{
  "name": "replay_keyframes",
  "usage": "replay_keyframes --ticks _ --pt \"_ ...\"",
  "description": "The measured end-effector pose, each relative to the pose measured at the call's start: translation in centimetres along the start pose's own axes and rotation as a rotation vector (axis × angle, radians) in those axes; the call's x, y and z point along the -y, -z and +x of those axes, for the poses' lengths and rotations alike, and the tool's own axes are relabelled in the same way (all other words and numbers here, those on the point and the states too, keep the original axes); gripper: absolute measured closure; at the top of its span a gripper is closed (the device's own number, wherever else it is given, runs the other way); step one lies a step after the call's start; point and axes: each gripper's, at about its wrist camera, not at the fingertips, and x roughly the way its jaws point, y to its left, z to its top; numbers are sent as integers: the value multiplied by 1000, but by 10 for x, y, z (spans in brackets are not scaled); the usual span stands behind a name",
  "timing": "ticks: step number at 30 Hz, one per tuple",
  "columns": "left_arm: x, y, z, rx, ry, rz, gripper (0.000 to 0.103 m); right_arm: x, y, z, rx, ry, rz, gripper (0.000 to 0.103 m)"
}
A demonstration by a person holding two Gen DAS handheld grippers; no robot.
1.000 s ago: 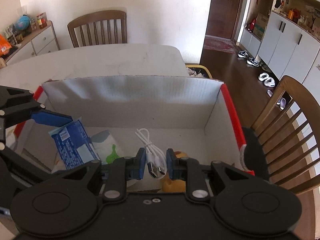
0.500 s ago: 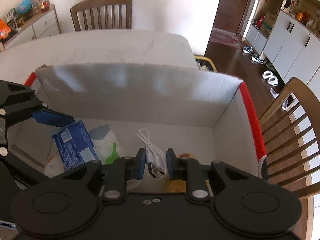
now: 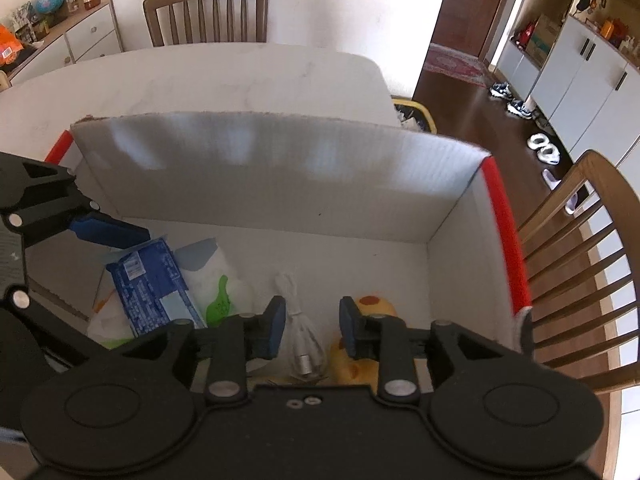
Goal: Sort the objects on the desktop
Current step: 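Lower cable into box and open right tool while left lowers blue packet, then open the left tool to release the blue packet inside the box, then withdraw both tools from the box back toward the placemat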
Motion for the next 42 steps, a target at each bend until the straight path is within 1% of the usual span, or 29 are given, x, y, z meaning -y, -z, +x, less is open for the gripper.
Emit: replay_keyframes --ticks 2,5,7,10,15,21,22,23,24,25,29,42 --pt "-1 0 0 -2 3 -2 23 5 1 -7 11 -4 15 63" --pt "0 0 -2 2 -4 4 22 12 1 -18 25 -10 34 60" --pt "0 1 -3 6 -14 4 21 16 1 -24 31 -21 48 60" --pt "1 -5 -3 15 -6 -3 20 20 3 -34 45 -31 55 59" --pt "0 -1 -10 31 2 -20 18 23 8 -47 60 -48 67 57" --pt "4 3 -18 57 8 -21 13 26 11 -60 97 -64 84 46" --pt "3 4 -19 59 15 -25 13 27 12 -64 105 -67 90 41" --pt "3 4 -19 59 22 -29 9 28 13 -66 113 -68 95 39" --pt "2 5 -20 62 30 -32 4 29 14 -68 117 -70 99 39" --pt "2 6 -22 67 35 -34 4 30 15 -70 120 -70 103 39" --pt "4 11 -28 84 40 -43 4 34 19 -77 133 -77 118 39" --pt "8 24 -59 142 52 -74 4 21 31 -100 175 -118 124 39"
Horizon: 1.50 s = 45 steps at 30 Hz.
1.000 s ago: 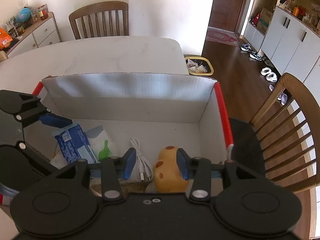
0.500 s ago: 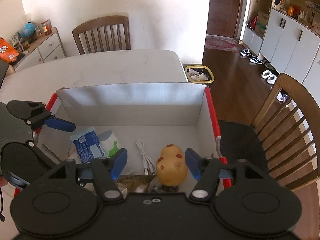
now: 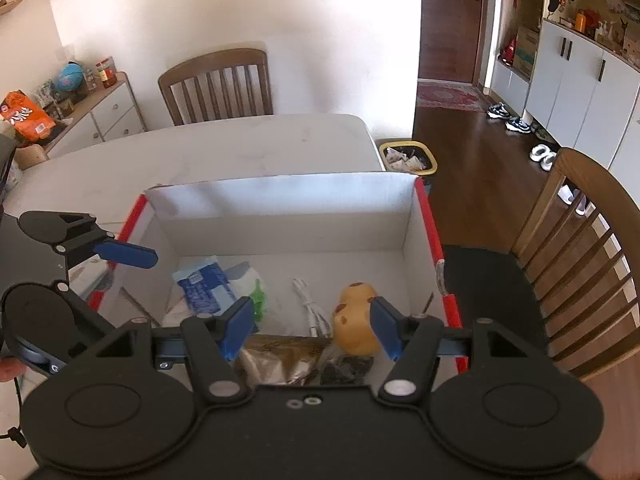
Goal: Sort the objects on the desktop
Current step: 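Withdraw both tools from the box back toward the placemat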
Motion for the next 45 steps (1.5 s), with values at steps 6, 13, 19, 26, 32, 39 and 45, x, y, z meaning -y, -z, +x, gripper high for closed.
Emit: replay_keyframes --ticks 6,13,19,26,32,39,45 --pt "0 8 -18 26 2 -34 4 -11 4 -13 17 -22 2 39" --pt "0 18 -39 56 15 -61 4 -23 13 -27 40 -26 -9 38" --pt "3 28 -53 90 14 -63 4 -31 20 -36 58 -29 12 37" --pt "1 38 -69 108 44 -94 4 -40 26 -47 88 -9 26 31" --pt "-1 48 -85 136 51 -104 4 -48 30 -53 115 6 40 30" --pt "-4 62 -107 185 43 -92 4 -56 37 -63 144 36 62 30" --pt "-13 78 -122 212 39 -85 4 -67 49 -61 137 64 81 29"
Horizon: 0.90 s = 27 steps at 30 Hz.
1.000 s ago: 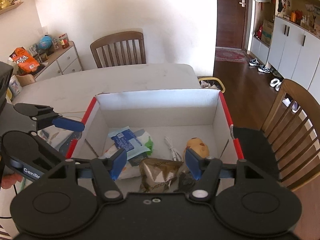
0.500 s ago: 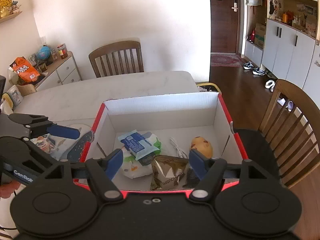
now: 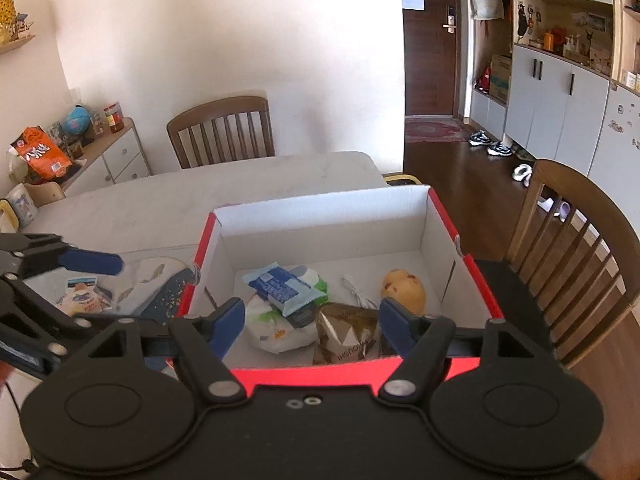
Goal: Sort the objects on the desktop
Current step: 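Withdraw both tools from the box back toward the placemat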
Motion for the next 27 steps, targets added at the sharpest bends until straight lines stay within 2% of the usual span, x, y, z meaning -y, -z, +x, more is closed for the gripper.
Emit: replay_keyframes --ticks 3,11,27 --pt "-7 6 -7 3 -4 -1 4 -6 6 0 -9 -5 16 29" --pt "-30 20 -27 9 -15 -12 4 -44 12 1 -14 -32 -47 29" --pt "-96 45 -60 26 -71 -90 4 -139 21 11 6 -102 -165 29"
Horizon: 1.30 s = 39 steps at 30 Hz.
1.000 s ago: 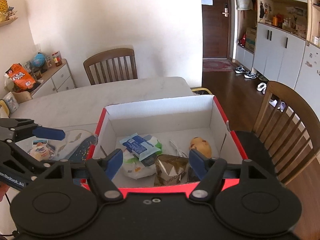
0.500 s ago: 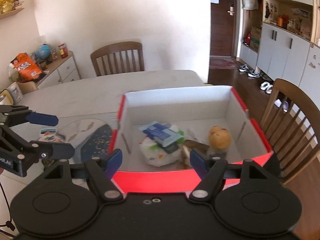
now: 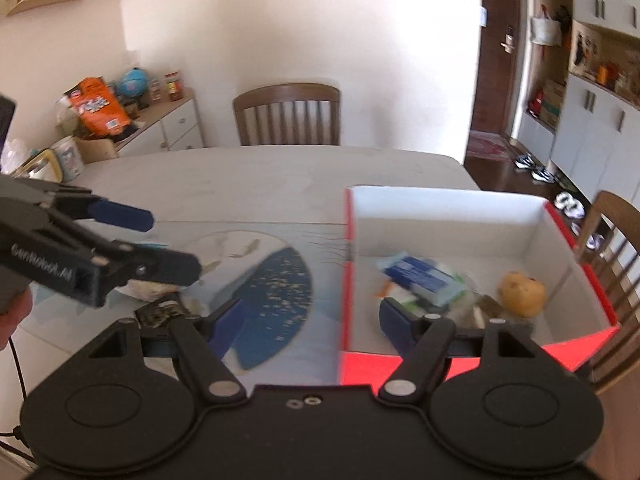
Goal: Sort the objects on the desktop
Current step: 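Withdraw both tools from the box back toward the placemat, then grasp white blueberry-print bread bag with left tool while right grasps black pouch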
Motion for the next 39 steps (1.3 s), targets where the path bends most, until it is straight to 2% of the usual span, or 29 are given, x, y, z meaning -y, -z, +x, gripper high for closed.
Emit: replay_keyframes --ticks 10,24,39 --pt "-46 10 -6 1 -76 -33 4 -47 4 19 10 -35 -31 28" --pt "-111 27 7 -53 -168 -110 4 -91 13 51 -15 -79 -70 28" --pt "-132 37 33 -93 -190 -118 4 -131 21 98 -41 -141 -187 27"
